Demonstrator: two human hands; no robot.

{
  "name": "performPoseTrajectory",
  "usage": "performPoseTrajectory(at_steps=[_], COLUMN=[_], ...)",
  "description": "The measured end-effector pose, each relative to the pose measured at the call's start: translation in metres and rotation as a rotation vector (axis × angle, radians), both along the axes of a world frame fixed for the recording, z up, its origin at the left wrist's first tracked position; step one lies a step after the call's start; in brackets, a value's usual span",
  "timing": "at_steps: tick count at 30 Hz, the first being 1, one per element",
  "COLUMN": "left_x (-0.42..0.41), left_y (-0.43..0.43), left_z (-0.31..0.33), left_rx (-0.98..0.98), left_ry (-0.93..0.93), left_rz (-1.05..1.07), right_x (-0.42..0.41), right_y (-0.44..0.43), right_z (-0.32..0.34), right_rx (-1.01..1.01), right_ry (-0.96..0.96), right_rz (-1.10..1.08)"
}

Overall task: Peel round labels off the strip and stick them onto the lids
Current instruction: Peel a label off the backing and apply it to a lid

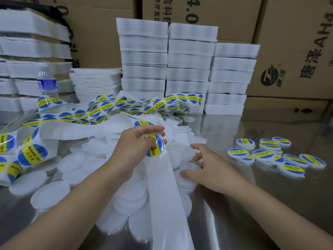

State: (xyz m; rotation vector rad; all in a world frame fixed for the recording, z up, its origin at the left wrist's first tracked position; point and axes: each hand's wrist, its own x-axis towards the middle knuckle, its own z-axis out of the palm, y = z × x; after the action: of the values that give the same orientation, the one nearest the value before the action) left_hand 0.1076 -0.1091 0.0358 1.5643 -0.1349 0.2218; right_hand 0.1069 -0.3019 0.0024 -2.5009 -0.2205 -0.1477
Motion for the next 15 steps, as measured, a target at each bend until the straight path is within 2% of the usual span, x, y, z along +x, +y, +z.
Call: performPoseTrajectory(at_steps=[10,12,15], left_x=[-0.001,-0.001,-0.002], left_y=[-0.001,-0.001,-0.002], left_z=[-0.001,-0.001,-0.001], left_rx=[0.053,0.068,0.109], left_ry=[0.081,0.083,0.076], left_rz=[0.006,0.003,-0.026], right_x=[-0.001,-0.001,-0.005], right_y=[-0.003,-0.004,-0.003], right_z=[0.008,0.013,0.022], right_rx=[0.055,0.152,0.452], right_ry=[-0.032,-0.036,0.004], right_rz=[-0.06,-0.074,-0.045])
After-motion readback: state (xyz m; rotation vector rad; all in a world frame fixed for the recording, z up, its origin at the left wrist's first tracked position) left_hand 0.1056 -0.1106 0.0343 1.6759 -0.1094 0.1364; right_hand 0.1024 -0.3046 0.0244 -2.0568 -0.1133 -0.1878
